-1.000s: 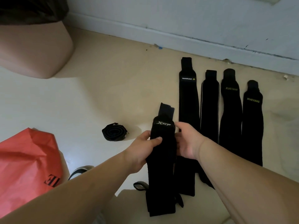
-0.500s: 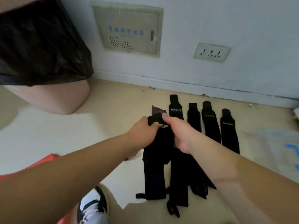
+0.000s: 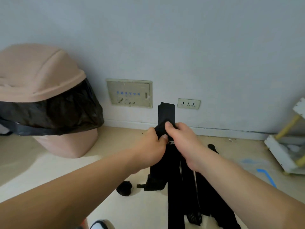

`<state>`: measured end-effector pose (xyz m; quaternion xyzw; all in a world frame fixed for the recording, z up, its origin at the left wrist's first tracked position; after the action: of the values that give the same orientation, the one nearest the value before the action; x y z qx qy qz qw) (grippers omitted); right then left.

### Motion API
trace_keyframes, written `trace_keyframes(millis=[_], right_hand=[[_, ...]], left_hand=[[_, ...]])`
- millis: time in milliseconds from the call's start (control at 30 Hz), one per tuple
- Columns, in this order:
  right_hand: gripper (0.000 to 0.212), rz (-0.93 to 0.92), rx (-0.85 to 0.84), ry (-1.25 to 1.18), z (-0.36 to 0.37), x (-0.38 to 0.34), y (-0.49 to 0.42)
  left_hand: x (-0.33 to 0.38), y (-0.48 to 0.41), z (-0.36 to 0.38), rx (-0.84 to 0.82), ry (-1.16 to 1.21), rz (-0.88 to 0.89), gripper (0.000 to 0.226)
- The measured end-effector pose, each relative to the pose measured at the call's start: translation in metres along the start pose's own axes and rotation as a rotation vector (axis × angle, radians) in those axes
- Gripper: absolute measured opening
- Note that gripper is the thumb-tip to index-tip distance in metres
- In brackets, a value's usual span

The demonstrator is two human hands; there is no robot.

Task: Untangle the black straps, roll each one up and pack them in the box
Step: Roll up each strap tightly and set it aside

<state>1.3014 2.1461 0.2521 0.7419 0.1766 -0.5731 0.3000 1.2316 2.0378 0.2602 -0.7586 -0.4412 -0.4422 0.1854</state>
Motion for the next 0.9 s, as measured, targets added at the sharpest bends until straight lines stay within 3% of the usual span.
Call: trace_keyframes(millis=[200,400,533,633,767,900], right_hand=[[0.015,-0.132,0.223,-0.077,-0.025,-0.007,0.013],[0.017,-0.181,0.413,-0.154,-0.042,-0.013,-0.005],[0.022,-0.035,0.322,-0.241,-0.039,-0.006,-0.024],[0.032,0.148,0.106,-0.351,-0.028,-0.001,-0.028],[0.032,0.234,-0.113,-0.337,-0.013,0.008,-0.024],[0.023,0.190,-0.044,-0.225,-0.008,0.017,-0.031]], left_hand=[[-0.001,0.029,0.008,-0.014,0.285,0.000,0.025],[-0.003,0.039,0.032,-0.106,0.345,0.005,0.023],[0.002,0.025,0.032,0.020,0.325,0.042,0.020],[-0.002,0.012,0.028,0.071,0.326,0.027,0.020],[-0.008,-0.004,0.019,0.120,0.391,-0.017,0.021],[-0.011,-0.013,0.020,0.033,0.391,-0.020,0.023]])
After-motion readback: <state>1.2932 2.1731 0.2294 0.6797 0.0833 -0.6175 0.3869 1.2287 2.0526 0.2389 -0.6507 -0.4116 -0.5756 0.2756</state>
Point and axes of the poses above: each hand's wrist, its own y-axis away from the middle knuckle, its own z-axis out of the palm, x = y × z, the point moved 6 cm from there along -y, towards the middle knuckle, and after that the axes turned 15 degrees about x, right-handed, at the moved point
